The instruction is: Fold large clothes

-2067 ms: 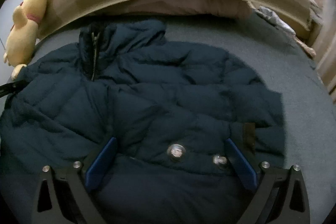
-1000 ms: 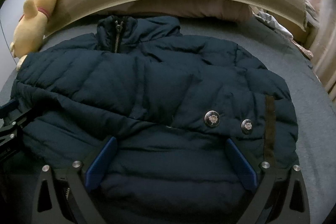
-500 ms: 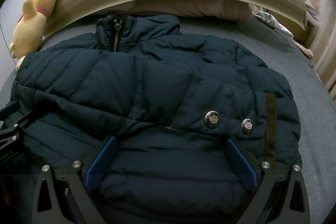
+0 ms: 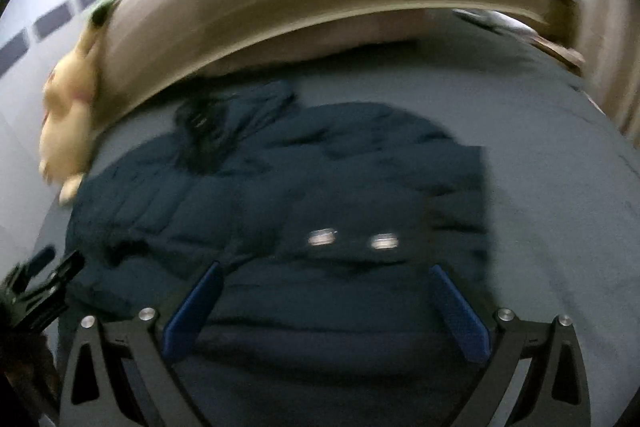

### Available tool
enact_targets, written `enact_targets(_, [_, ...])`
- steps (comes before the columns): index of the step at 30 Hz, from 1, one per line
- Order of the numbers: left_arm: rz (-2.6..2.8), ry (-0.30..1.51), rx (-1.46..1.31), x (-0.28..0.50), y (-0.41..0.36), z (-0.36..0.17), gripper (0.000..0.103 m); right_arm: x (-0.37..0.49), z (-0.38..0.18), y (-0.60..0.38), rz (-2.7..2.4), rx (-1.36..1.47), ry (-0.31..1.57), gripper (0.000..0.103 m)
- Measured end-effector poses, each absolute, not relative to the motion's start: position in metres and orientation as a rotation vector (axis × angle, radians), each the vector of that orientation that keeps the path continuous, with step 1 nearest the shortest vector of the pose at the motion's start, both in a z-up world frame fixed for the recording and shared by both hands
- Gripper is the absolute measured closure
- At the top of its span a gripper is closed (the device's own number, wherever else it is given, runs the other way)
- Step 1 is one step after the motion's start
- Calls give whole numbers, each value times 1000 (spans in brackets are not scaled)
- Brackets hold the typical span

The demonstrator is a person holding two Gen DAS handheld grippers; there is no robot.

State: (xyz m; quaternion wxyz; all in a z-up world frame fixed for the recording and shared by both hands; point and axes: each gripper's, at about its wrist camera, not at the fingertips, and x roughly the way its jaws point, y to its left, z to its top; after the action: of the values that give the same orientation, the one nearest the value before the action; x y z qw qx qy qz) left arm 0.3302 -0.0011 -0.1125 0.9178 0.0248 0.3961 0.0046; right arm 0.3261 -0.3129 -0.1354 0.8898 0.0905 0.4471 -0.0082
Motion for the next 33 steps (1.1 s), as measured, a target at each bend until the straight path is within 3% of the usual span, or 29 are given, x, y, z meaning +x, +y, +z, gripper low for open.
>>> enact_targets(10, [-22,899,121,357,-52,-143,19,355,-153,-319,-93,30,959,0])
enact_targets(19, [-45,942,98,368,-47,-156,15,370,-184,-336,-69,107,1054,0])
enact_targets(26, [-114,780,-28,351,38,-110,11,342,-144,-447,-32,495,892,0])
enact_targets(33, [-21,902,-289,402,126,-140,10,371,-185,-494,50,710,958,0])
